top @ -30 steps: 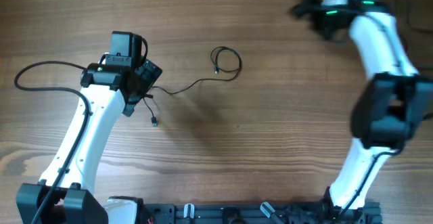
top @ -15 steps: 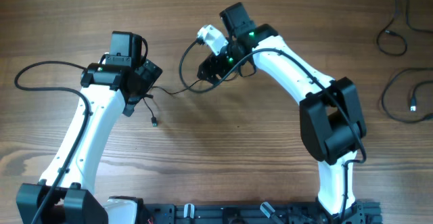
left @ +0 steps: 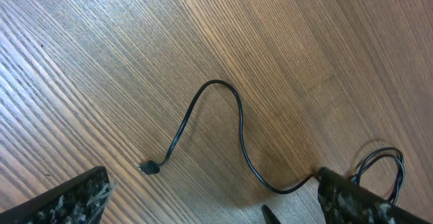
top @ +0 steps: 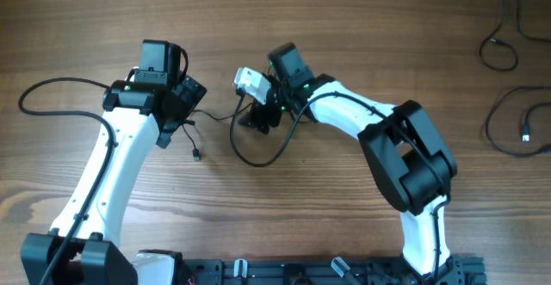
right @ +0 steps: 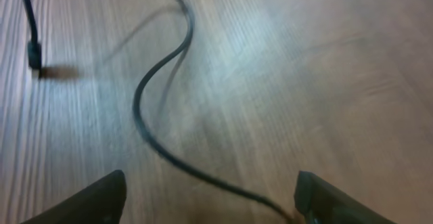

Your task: Untangle cables

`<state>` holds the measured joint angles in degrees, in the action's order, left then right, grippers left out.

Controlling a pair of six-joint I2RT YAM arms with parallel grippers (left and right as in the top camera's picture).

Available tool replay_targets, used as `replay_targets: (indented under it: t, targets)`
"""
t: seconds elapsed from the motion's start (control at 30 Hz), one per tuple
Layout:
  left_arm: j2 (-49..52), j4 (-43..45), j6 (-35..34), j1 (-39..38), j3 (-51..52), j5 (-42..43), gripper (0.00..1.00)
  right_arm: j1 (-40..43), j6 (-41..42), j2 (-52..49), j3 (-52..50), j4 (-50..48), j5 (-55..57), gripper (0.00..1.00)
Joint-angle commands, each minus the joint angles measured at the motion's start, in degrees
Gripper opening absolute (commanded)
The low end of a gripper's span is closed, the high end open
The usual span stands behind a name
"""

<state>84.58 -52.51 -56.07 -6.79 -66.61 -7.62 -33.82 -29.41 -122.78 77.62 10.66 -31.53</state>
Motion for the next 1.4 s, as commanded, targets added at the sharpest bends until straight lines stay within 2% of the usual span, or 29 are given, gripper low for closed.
replay_targets:
  t: [0.0,0.1,0.13,0.27,0.3,0.33,0.43,0.47,0.5,0.53,0.6,0.63,0.7,0.8,0.83,0.9,1.07,1.23,1.3,1.37]
  targets:
    - [-0.42,-0.04,0.11,0.20,-0.46,-0.37,1.00,-0.13,-0.44,-0.79,-0.42,-1.18,-1.38,0.64]
    - [-0.42,-0.04,0.11,0.20,-0.46,-0.37,1.00,-0.13,-0.24,-0.79,-0.42,-3.23,-1.40,0.30]
    - [-0.42,-0.04,0.11,0.20,-0.46,-0.37,1.00,-0.13,0.63,-0.79,-0.42,-3.76,-1.40,0.28]
    - [-0.42,-0.04,0.09,0.20,-0.46,-0.37,1.00,-0.13,3.02,-0.79,-0.42,-4.15,-1.60,0.28]
    - [-0.42,-0.04,0.11,0.20,-0.46,-0.37,1.00,-0.13,3.04,-0.79,-0.42,-3.89,-1.62,0.49]
    - [-0.42,-0.04,0.11,0.20,-0.46,-0.37,1.00,-0.26,2.99,-0.79,-0.46,-3.80,-1.60,0.61]
    - [-0.42,-0.04,0.09,0.20,-0.46,-0.37,1.00,-0.72,2.75,-0.79,-0.46,-4.52,-1.57,0.65]
    - [-0.42,-0.04,0.11,0.20,-0.46,-0.37,1.00,-0.96,2.78,-0.83,-0.46,-5.16,-1.60,0.64]
    - [-0.42,-0.04,0.09,0.20,-0.46,-0.37,1.00,-1.27,2.78,-0.94,-0.46,-5.81,-1.57,0.59]
    - [-0.42,-0.04,0.11,0.20,-0.46,-0.37,1.00,-1.49,2.82,-1.16,-0.46,-6.43,-1.57,0.50]
    - [-0.42,-0.04,0.11,0.20,-0.46,-0.37,1.00,-1.95,2.84,-1.57,-0.46,-6.82,-1.55,0.41]
    - [-0.42,-0.04,0.11,0.20,-0.46,-0.37,1.00,-2.03,2.84,-1.86,-0.46,-6.82,-1.55,0.33]
    - [-0.42,-0.04,0.11,0.20,-0.46,-0.37,1.00,-2.12,4.17,-2.16,-0.46,-6.78,-1.51,0.29]
    - [-0.42,-0.04,0.11,0.20,-0.46,-0.37,1.00,-2.12,4.11,-2.43,-0.46,-6.54,-1.33,0.07]
    - [-0.42,-0.04,0.11,0.20,-0.46,-0.37,1.00,-2.12,4.15,-2.43,-0.46,-6.56,-1.33,0.04]
    - [-0.42,-0.04,0.11,0.20,-0.46,-0.37,1.00,-1.99,5.64,-2.10,-0.37,-6.80,-1.03,0.04]
    - [-0.42,-0.04,0.11,0.20,-0.46,-0.37,1.00,0.44,18.64,2.58,-0.33,-6.67,2.10,0.04]
    - [-0.42,-0.04,0.11,0.20,-0.46,-0.37,1.00,6.99,37.75,9.22,-0.33,-6.47,2.16,0.04]
    - [-0.42,-0.04,0.11,0.20,-0.46,-0.37,1.00,9.16,42.40,9.46,-0.33,-5.31,2.47,0.04]
    - [-0.42,-0.04,0.11,0.20,-0.46,-0.37,1.00,11.52,46.10,9.42,-0.33,1.81,12.55,0.04]
